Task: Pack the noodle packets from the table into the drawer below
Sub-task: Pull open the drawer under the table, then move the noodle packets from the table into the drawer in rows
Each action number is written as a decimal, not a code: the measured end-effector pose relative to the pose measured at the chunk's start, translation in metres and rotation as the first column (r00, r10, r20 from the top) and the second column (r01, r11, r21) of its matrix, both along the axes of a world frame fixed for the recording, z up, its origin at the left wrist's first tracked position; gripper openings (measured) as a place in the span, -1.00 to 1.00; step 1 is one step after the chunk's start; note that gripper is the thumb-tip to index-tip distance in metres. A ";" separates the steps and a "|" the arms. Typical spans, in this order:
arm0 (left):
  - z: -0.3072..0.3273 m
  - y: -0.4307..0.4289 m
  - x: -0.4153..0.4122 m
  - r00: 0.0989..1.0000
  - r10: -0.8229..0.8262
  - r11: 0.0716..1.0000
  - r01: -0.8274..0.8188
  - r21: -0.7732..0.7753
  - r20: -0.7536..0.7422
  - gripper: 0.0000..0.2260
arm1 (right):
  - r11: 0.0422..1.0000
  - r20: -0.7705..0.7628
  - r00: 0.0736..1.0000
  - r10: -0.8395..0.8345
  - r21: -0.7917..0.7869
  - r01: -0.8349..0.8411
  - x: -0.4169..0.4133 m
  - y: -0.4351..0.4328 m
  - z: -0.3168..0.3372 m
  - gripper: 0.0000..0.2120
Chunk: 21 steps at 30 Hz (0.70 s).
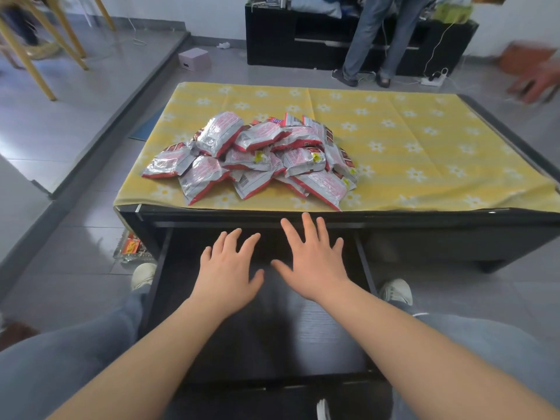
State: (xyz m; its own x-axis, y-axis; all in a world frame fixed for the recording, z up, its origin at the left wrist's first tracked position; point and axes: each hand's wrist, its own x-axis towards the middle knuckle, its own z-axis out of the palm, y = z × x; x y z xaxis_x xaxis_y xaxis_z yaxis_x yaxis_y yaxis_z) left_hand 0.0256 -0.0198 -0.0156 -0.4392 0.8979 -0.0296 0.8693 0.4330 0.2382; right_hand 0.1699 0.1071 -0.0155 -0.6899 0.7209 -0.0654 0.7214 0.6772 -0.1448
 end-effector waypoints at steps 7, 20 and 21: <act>0.010 0.044 -0.016 1.000 -0.003 0.996 0.005 0.085 -0.016 -0.34 | 0.990 -0.039 0.992 -0.123 0.066 0.126 -0.014 0.080 0.006 -0.19; 0.054 0.156 -0.067 0.983 -0.066 0.938 0.120 0.326 -0.171 -0.40 | 0.986 -0.076 0.984 -0.164 0.016 0.165 -0.025 0.168 -0.009 -0.13; 0.058 0.164 -0.072 0.980 -0.057 0.935 0.119 0.334 -0.188 -0.39 | 0.987 -0.074 0.985 -0.157 0.034 0.159 -0.026 0.169 -0.010 -0.14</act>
State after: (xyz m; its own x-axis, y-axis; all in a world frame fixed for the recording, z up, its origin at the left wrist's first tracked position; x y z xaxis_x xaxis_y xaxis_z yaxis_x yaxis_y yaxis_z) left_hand -0.0463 0.1447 0.0420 -0.3285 0.8751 0.3553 0.9412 0.2718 0.2009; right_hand 0.1440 0.2761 -0.0252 -0.5690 0.8223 0.0101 0.8086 0.5617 -0.1750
